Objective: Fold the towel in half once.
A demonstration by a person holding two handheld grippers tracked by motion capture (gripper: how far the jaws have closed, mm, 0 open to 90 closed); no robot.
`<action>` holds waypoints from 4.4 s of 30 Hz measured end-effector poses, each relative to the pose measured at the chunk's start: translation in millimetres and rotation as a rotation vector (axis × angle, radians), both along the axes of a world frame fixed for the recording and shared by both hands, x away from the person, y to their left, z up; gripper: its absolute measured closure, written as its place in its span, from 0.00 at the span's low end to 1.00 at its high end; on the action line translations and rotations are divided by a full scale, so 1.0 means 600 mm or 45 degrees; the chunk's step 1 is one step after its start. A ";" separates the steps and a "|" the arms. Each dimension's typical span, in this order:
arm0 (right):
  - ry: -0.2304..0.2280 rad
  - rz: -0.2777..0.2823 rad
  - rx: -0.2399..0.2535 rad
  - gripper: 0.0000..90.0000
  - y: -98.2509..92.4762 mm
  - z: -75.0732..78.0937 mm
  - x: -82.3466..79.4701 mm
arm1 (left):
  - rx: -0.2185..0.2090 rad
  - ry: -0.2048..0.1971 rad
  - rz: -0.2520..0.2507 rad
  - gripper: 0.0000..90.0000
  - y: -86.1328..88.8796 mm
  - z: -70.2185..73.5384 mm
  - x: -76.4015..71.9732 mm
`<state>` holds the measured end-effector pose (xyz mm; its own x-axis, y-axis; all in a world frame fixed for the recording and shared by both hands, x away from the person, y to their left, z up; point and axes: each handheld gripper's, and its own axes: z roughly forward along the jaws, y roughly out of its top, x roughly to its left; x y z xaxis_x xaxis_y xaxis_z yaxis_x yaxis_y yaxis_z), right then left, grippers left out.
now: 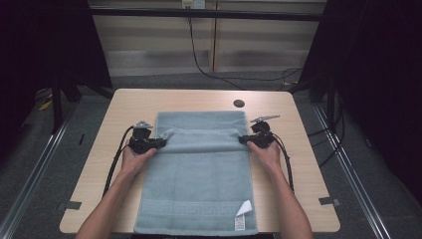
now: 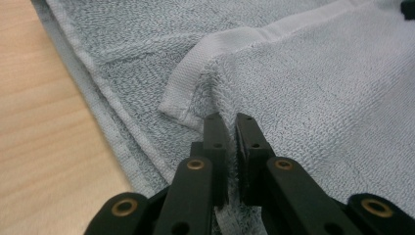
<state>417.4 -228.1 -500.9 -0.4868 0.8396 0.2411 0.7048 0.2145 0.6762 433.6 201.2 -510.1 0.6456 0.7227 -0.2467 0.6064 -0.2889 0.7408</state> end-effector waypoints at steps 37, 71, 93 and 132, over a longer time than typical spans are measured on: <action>-0.499 0.210 0.221 0.96 0.008 0.242 -0.158 | -0.298 -0.376 -0.069 0.95 0.090 0.219 -0.119; -0.097 0.345 0.107 0.84 0.012 0.038 -0.376 | -0.138 -0.092 -0.327 0.80 0.089 0.043 -0.330; -0.175 0.277 0.145 0.65 0.001 0.062 -0.311 | -0.127 -0.074 -0.248 0.65 0.081 0.062 -0.246; -0.131 0.166 -0.010 0.57 0.070 -0.012 -0.118 | 0.025 -0.056 -0.116 0.62 0.028 0.003 -0.112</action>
